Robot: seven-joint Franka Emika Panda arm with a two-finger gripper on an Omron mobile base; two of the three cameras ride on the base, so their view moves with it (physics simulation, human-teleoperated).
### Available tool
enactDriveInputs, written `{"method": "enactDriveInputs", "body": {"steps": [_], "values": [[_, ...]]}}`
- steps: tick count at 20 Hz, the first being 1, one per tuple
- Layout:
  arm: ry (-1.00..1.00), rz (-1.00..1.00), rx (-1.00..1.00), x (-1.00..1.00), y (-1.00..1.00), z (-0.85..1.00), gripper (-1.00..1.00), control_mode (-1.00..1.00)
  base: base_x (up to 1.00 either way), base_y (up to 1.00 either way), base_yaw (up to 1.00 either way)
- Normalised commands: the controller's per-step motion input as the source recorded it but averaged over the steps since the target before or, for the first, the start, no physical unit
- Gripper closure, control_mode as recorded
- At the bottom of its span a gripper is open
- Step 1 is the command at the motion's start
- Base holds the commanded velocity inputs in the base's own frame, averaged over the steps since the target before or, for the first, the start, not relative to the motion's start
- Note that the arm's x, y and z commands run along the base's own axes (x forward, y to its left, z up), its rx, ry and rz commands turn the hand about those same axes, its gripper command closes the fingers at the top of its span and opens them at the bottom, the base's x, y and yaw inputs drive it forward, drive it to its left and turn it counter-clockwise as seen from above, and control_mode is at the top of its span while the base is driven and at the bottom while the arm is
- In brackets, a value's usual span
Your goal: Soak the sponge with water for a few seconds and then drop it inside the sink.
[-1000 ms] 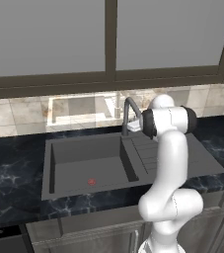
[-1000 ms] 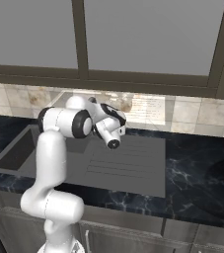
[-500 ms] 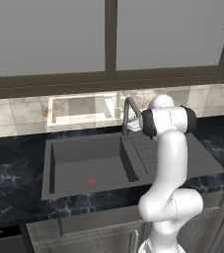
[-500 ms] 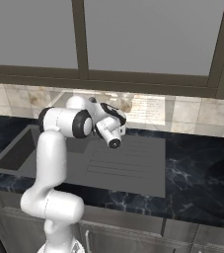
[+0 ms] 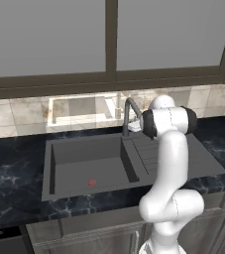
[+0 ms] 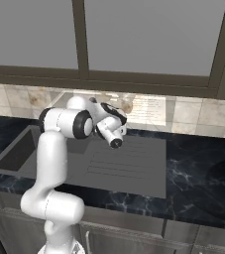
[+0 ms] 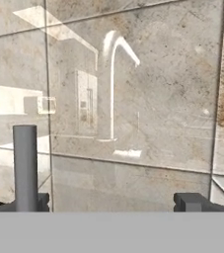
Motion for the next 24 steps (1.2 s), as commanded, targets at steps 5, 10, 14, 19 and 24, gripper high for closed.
{"method": "enactDriveInputs", "body": {"steps": [5, 10, 14, 19, 24], "values": [[-0.06, -0.03, 0.0, 0.08, -0.23, -0.11, -1.0, -1.0, 0.0, 0.0, 0.0], [-0.09, -0.09, 0.0, 0.0, -0.34, -0.11, -1.0, -1.0, 0.0, 0.0, 0.0], [-0.07, -0.12, 0.0, 0.02, -0.34, -0.05, -1.0, -1.0, 0.0, 0.0, 0.0], [-0.02, -0.11, 0.0, 0.11, -0.29, 0.0, -1.0, -1.0, 0.0, 0.0, 0.0], [0.0, -0.09, 0.0, 0.11, -0.26, 0.0, -1.0, -1.0, 0.0, 0.0, 0.0]]}}
